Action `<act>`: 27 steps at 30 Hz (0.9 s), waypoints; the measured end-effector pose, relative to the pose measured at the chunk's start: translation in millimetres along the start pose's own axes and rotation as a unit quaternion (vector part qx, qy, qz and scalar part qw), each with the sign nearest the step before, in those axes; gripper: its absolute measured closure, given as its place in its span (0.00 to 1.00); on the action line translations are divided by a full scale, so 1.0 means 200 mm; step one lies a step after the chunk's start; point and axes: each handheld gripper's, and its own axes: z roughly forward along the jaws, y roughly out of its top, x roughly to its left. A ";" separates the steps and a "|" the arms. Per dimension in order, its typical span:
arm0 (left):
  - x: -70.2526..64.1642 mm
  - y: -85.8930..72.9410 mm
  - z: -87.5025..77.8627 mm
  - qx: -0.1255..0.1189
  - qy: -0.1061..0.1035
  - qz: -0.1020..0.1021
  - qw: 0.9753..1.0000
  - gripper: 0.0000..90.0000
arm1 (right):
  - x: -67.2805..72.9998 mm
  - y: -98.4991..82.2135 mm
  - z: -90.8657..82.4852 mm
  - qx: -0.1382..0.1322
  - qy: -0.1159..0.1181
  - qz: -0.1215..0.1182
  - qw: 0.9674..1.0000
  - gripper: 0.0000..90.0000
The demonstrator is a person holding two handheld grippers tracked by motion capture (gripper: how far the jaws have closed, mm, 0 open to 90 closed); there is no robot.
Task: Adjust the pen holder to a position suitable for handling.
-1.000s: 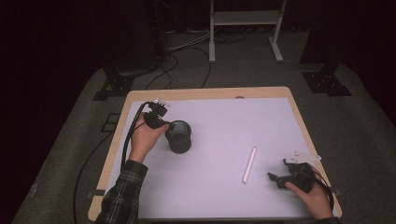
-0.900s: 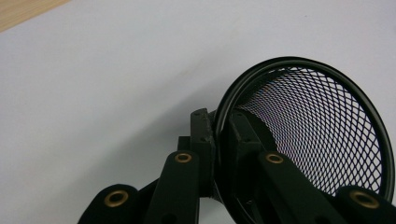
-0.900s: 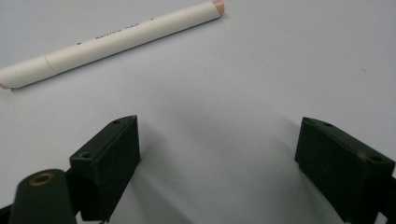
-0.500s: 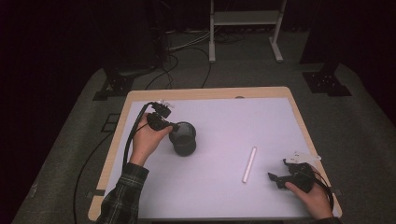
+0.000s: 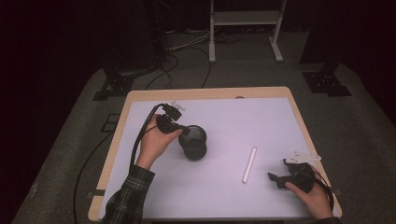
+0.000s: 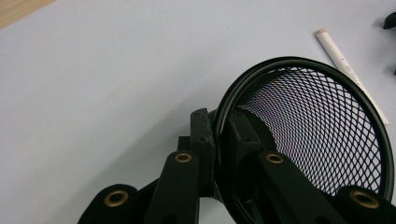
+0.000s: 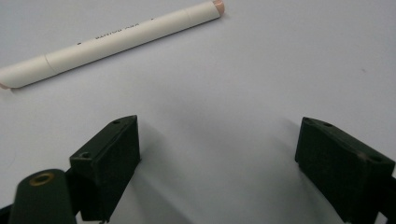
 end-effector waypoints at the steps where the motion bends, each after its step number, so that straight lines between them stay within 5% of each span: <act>1: -0.01 0.00 0.00 0.000 -0.002 0.002 1.000 0.92 | 0.00 0.00 0.00 0.000 0.000 0.000 1.000 0.14; 27: -0.19 0.07 0.19 0.029 -0.045 0.032 0.998 0.92 | 0.00 0.00 0.00 0.000 0.000 0.000 1.000 0.14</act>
